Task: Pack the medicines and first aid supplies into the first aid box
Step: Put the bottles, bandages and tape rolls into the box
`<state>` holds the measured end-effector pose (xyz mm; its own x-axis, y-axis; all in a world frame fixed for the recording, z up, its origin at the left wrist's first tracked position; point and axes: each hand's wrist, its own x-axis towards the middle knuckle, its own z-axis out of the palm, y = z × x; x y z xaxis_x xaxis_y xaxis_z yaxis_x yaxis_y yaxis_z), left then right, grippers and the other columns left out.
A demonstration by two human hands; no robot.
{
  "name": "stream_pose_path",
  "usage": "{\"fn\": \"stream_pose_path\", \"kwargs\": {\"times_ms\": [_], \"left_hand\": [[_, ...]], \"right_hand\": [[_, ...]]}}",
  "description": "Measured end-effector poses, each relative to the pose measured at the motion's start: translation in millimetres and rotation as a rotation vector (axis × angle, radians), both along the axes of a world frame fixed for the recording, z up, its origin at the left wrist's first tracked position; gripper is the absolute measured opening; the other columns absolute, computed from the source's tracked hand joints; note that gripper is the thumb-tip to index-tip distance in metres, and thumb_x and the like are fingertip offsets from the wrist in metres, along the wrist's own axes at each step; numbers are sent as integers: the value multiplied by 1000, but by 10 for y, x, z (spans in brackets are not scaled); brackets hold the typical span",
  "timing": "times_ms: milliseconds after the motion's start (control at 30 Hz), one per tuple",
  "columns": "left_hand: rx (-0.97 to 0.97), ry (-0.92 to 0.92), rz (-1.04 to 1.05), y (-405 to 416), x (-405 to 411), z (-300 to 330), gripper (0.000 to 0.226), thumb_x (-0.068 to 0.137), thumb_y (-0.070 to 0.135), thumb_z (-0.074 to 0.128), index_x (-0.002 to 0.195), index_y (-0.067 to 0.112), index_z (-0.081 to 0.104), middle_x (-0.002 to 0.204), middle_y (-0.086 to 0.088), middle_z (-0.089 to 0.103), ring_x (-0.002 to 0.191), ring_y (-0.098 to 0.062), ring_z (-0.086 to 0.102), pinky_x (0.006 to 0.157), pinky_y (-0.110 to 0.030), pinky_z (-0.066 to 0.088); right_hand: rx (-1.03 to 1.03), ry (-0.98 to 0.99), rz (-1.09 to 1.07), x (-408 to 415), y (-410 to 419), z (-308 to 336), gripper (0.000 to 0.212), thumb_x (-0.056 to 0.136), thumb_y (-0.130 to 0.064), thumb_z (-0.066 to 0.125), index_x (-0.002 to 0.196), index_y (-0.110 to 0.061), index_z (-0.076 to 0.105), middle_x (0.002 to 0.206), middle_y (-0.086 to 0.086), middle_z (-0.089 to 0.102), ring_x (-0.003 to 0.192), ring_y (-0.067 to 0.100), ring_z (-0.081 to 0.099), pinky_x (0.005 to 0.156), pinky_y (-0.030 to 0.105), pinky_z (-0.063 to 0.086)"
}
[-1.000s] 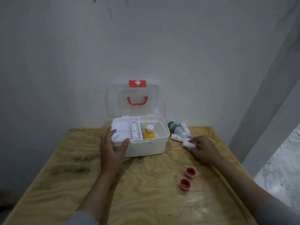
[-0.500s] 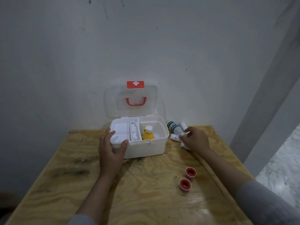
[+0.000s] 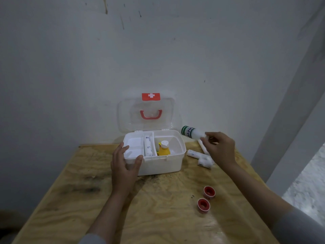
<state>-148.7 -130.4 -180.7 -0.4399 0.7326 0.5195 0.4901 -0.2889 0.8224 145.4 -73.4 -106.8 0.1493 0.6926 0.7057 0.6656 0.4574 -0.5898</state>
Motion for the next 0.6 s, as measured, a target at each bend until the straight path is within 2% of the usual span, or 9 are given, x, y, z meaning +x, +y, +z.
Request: {"fn": "stream_pose_path", "kwargs": {"times_ms": [100,233,367,600], "left_hand": [[-2,5,-1,-7,5,2,53,78,48,63,125,37,42,145,9,38,130,-15,38,96,-50,49],[2,8,0,-8,4,6,53,79,47,64,126,36,42,145,7,38,130,-16,38,97,-50,48],[-7,3,5,-15,23,16,53,80,42,67,126,33,43,146,4,38,130,-17,38,96,-48,49],[-16,3,8,-13,25,4,55,80,42,67,128,33,42,147,4,37,131,-20,38,95,-50,50]], "right_hand": [[46,36,84,-29,-152,315,19,73,-12,77,91,-7,73,79,3,71,66,10,66,65,8,52],[91,-70,197,-130,-292,607,20,74,-12,77,93,-6,73,82,3,71,68,10,67,65,15,56],[-14,-185,271,-280,-262,615,21,74,-14,77,94,-9,74,83,4,73,69,13,68,67,26,58],[-201,-330,331,-569,-134,499,16,78,-17,73,90,-8,75,88,8,75,74,16,68,75,34,58]]}}
